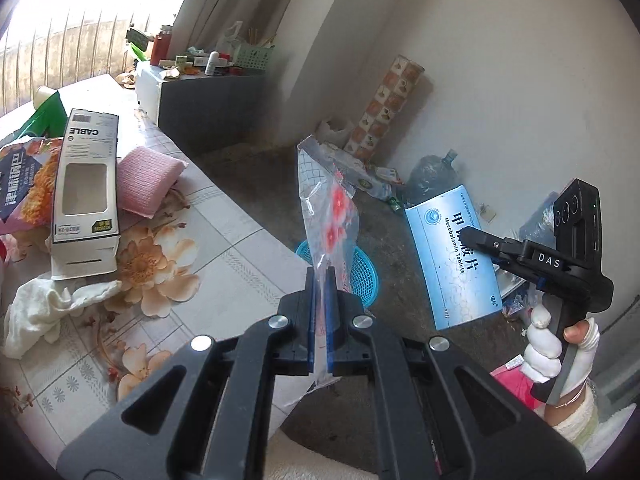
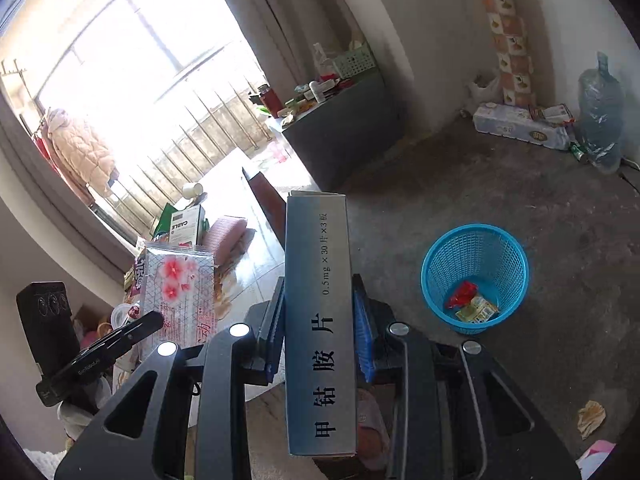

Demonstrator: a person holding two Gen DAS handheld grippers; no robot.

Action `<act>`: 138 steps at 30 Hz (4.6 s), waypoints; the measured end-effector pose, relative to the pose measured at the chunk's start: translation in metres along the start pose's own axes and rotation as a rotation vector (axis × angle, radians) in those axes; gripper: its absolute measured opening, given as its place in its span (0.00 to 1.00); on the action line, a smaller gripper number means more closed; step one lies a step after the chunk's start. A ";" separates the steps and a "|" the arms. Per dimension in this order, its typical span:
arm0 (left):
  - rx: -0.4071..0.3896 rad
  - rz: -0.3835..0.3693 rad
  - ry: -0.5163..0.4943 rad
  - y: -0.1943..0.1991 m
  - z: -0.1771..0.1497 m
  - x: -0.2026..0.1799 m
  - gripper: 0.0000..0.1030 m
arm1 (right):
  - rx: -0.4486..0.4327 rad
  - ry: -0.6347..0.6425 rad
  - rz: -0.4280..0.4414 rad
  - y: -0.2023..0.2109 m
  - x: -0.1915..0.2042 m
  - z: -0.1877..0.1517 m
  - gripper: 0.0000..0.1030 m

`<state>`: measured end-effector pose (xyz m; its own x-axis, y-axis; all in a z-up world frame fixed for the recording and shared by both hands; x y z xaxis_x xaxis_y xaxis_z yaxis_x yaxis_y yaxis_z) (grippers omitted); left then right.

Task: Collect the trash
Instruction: 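Carry the bag and box to the wastebasket and release both, then grasp the white cloth with the right tool while the left tool grasps the clear cup, then carry the cloth and cup to the wastebasket and open both tools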

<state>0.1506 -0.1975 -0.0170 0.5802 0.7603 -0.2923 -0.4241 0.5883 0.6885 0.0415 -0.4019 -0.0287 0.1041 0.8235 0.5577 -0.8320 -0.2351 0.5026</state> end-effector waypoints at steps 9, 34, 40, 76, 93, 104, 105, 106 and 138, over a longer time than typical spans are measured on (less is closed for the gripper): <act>0.312 -0.011 -0.173 -0.183 0.034 -0.098 0.02 | -0.047 -0.299 -0.078 -0.033 -0.144 0.009 0.29; 0.328 -0.041 -0.166 -0.238 0.041 -0.130 0.49 | -0.002 -0.527 -0.195 -0.086 -0.271 -0.040 0.52; 0.161 -0.058 -0.090 -0.137 0.038 -0.093 0.54 | 0.011 -0.386 -0.142 -0.061 -0.210 -0.046 0.55; -0.361 0.545 0.502 0.240 -0.090 0.301 0.61 | 0.464 0.408 0.313 -0.261 0.288 -0.130 0.63; -0.085 0.613 0.371 0.158 -0.057 0.352 0.48 | 0.449 0.586 0.092 -0.335 0.296 -0.156 0.57; -0.001 0.657 0.367 0.142 -0.064 0.360 0.13 | 0.431 0.611 0.054 -0.332 0.293 -0.157 0.38; -0.001 0.660 0.366 0.142 -0.065 0.359 0.12 | 0.433 0.610 0.056 -0.331 0.292 -0.158 0.36; -0.001 0.665 0.365 0.143 -0.065 0.359 0.12 | 0.435 0.610 0.058 -0.331 0.292 -0.158 0.35; -0.266 0.783 0.354 0.235 -0.049 0.339 0.03 | 0.512 0.278 0.445 -0.258 0.279 -0.131 0.15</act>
<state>0.2141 0.2116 0.0131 -0.1720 0.9849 -0.0218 -0.7809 -0.1228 0.6125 0.2139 -0.0444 -0.0891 -0.3826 0.6785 0.6271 -0.3971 -0.7336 0.5514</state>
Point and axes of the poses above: each gripper's, at about its wrist camera, not at the fingertips, and y roughly against the way its jaws point, x to its left, z to its top, the point moved 5 cm from there along -y, roughly the way its jaws point, and after that the axes turned 9 degrees about z, right-handed, at the moved point
